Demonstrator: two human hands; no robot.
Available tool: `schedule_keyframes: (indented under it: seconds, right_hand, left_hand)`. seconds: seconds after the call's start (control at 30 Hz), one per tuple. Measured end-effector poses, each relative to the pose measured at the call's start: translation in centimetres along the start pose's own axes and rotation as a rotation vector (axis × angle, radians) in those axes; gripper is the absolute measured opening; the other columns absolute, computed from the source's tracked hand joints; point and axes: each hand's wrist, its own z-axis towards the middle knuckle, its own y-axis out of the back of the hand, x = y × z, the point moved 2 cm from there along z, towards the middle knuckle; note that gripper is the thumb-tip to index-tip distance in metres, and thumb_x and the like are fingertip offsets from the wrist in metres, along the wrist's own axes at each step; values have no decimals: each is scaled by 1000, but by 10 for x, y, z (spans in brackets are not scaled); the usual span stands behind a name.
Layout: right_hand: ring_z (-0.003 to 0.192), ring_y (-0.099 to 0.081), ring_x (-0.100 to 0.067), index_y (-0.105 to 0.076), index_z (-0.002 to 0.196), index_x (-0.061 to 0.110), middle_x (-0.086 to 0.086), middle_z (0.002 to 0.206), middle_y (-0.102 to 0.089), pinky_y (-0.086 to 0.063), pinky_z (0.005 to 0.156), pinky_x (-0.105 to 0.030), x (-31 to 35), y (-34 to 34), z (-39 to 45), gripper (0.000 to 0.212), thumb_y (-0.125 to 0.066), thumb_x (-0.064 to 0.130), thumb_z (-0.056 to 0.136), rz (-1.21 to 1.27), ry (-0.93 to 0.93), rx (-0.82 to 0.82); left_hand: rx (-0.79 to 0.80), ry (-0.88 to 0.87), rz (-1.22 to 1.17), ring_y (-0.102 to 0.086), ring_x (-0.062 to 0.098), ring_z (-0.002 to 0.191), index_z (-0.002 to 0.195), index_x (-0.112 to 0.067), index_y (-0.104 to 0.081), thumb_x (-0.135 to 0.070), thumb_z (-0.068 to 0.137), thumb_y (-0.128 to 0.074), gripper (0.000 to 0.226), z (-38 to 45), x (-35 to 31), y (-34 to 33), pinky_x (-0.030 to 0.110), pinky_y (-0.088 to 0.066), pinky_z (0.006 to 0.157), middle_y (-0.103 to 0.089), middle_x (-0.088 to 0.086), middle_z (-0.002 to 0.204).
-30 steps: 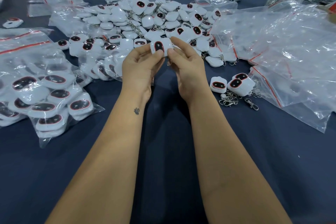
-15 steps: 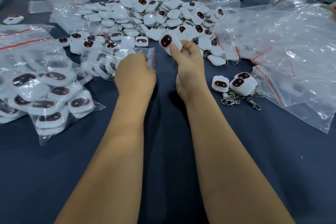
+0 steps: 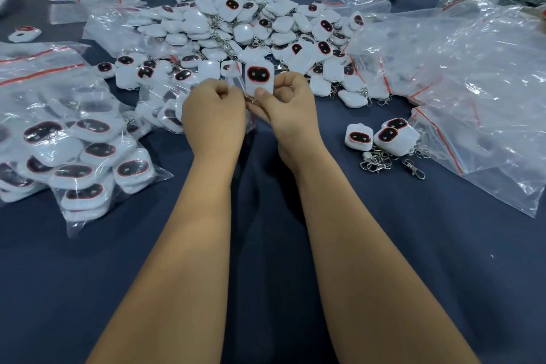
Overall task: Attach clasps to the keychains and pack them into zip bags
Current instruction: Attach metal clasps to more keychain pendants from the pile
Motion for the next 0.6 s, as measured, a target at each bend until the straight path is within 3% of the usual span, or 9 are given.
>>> schedule_keyframes:
  seconds: [0.07,0.2,0.3,0.37,0.43,0.5,0.53,0.6]
  right_hand:
    - [76,-60,-21,-49,86,15,-11,83,-63,-54,77,-40,-3,-2,-2,21,-65,1,89,-257,27,-11]
    - [61,-52,-11,-60,77,11,0,68,-62,-44,61,-26,-2,-8,-5,12,-65,6,87,-468,122,37]
    - [81,-46,-25,-55,65,18,-8,83,-53,-36,69,-34,-5,-13,-3,26,-57,6,89,-770,226,113]
    - [95,-39,-23,-52,71,26,-4,95,-47,-29,79,-34,-5,-16,-6,22,-48,19,91,-908,222,97]
    - [93,-42,-26,-55,75,26,0,90,-48,-28,80,-37,-6,-18,-7,18,-44,26,90,-849,239,74]
    - [90,-55,-30,-63,100,18,2,82,-59,-37,85,-39,-6,-16,-6,13,-56,20,89,-769,270,44]
    - [87,-60,-28,-62,107,14,3,79,-63,-43,86,-41,-5,-14,-6,20,-62,16,87,-668,255,12]
    - [82,-65,-25,-64,103,10,-1,79,-70,-52,82,-40,-2,-12,-6,17,-65,10,86,-524,237,13]
  left_hand:
    - [-31,20,-128,-46,0,55,68,-21,-57,-20,86,-54,18,0,-1,1,17,-32,53,-51,-10,59]
    - [-104,-125,-167,-55,8,76,87,-21,-67,-26,87,-55,12,-5,-7,4,19,-40,67,-63,-12,81]
    - [-162,-310,-37,-53,16,87,86,-19,-70,-30,86,-55,19,-9,-13,6,21,-30,66,-61,-7,85]
    - [-173,-364,4,-53,19,89,83,-17,-71,-28,86,-56,19,-9,-14,5,18,-26,64,-62,-2,83]
    - [-177,-346,-57,-56,19,87,84,-17,-72,-27,86,-57,18,-8,-12,5,15,-31,66,-64,0,84]
    - [-184,-299,-156,-58,10,80,87,-19,-74,-27,85,-59,17,-7,-10,6,13,-37,68,-65,-2,85]
    - [-186,-289,-190,-56,3,75,87,-19,-74,-27,85,-59,16,-7,-10,5,10,-38,68,-64,-4,84]
    - [-192,-298,-240,-53,-2,71,84,-20,-73,-25,84,-60,14,-8,-11,4,6,-37,68,-63,-6,80]
